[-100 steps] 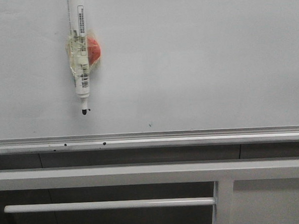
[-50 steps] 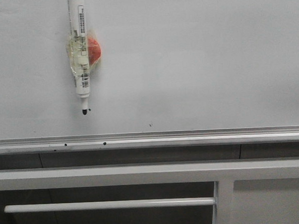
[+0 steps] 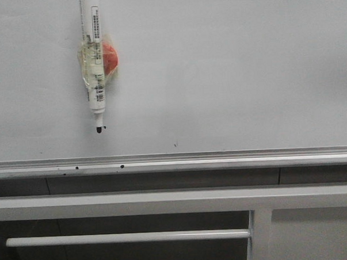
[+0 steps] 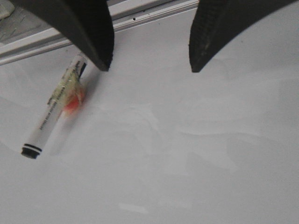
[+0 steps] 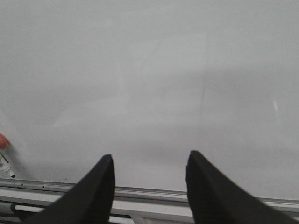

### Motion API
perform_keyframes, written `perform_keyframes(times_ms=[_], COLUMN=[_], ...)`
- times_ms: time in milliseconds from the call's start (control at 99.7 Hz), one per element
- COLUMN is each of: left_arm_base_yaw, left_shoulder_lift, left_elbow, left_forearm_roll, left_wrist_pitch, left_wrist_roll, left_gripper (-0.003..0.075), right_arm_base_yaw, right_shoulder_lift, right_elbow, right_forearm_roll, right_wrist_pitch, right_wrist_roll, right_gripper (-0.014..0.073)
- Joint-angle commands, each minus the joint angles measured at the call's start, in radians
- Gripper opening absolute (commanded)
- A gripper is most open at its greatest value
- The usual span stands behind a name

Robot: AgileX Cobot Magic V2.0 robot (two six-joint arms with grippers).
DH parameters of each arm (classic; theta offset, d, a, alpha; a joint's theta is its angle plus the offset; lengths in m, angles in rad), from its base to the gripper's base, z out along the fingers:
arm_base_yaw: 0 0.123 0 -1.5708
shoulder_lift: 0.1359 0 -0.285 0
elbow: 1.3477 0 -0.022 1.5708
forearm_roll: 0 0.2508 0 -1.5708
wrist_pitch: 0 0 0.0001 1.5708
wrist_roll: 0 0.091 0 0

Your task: Write number 1 on whiteboard

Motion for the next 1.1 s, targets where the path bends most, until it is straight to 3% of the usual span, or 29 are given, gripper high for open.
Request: perform_keyframes(times_ms=[0, 271, 832, 932, 1093], left_arm_base_yaw=[-0.054, -0.206, -0.65, -0.677, -0.68], left_shoulder_lift=[0.041, 0.293, 0.861, 0.913, 0.973], left_elbow=[-0.008, -0.006, -0.006, -0.006, -0.042], left_forearm_roll=[-0.012, -0.012, -0.328, -0.355, -0.353], left_wrist_pitch=[-0.138, -0.363, -1.122, -1.198, -1.204], left_wrist_roll=[0.0, -0.014, -0.016, -0.016, -0.016], left_gripper=[0.0313, 0.0313, 0.0313, 0.0313, 0.0314], right_arm_base_yaw=[0.002, 0.017, 0.044, 0.052, 0.052], right_shoulder_lift=[0.023, 0.077, 0.129, 0.129, 0.129], right_elbow=[-0.046, -0.055, -0.085, -0.085, -0.085], right_forearm_roll=[0.026, 0.21, 0.207, 0.207, 0.207], right_wrist_pitch=[-0.054, -0.015, -0.017, -0.022, -0.03], right_wrist_roll=[-0.018, -0.192, -0.199, -0.199, -0.199], right_gripper=[0.0311, 0.0311, 0.0311, 0.0311, 0.0311])
